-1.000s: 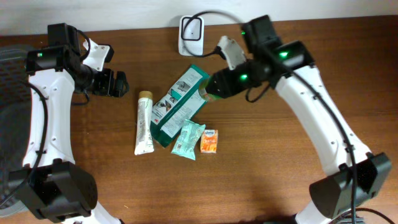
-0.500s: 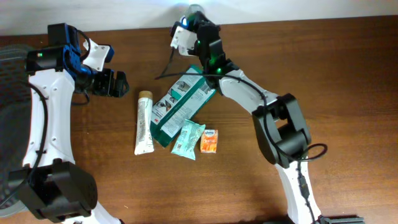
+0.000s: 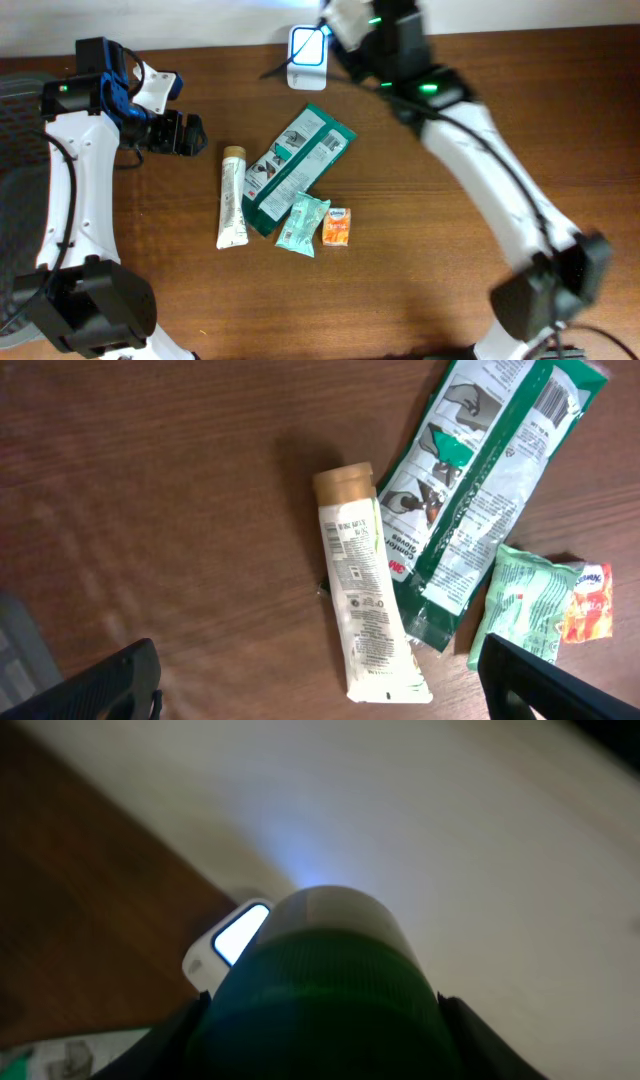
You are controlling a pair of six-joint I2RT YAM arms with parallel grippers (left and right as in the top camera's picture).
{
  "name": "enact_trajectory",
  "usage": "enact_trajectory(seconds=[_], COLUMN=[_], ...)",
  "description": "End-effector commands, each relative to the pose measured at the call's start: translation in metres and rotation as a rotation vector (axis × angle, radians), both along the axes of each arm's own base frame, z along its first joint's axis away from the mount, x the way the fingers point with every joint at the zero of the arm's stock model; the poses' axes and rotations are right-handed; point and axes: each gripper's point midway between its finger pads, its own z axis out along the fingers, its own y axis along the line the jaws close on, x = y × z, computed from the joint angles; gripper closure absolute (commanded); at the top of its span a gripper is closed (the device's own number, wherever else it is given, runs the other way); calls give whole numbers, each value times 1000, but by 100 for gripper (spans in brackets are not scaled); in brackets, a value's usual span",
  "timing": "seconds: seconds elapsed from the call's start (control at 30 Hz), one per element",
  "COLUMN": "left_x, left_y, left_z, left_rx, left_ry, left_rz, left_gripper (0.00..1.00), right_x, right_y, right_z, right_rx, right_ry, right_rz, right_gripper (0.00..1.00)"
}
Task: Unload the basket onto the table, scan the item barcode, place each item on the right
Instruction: 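Lift the jar to the scanner, then carry it to the right side, then release the jar at the right and reach the right gripper to the wipes pack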
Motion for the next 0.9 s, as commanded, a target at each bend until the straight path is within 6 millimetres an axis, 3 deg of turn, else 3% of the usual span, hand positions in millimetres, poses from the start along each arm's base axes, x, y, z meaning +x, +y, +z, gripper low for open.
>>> enact_trajectory(seconds=[0.0,0.17,0.27,0.37,0.43,0.5,0.57,0.7,0.73,0.8,0.87], left_x=[0,0,0,0,0,0,0,0,0,0,0], left_y=[0,0,0,0,0,0,0,0,0,0,0], left_z=[12,12,12,12,12,12,12,12,12,12,12], left_rx=[-6,-6,-6,-6,-6,-6,-6,-6,-6,-6,-6], left_ry=[-35,-35,-35,-35,-35,-35,-36,-35,-35,-35,-35], left_rz=[-10,-10,-10,-10,-10,-10,-10,-10,-10,-10,-10], left_gripper=[1,1,1,1,1,1,1,1,1,1,1], right_x=[-37,-84,-95,-117,-132,-140,-146,-145,-145,-141,-135], right_y=[-49,-144,-208,-298,-338,-359,-369,-370,-370,-374,-370], right_z=[-32,-148,-193,-233,-238,-240,-247,-271,-272,-242,-190], right_rx=[103,107,220,426,514,556,565,560,560,597,634], right_ry=[298,753,837,886,880,868,867,914,918,893,863], right_rz=[-99,-378,-597,-931,-1070,-1145,-1173,-1179,-1180,-1214,-1181], right_gripper=[54,54,54,55,55,55,54,47,2,2,2])
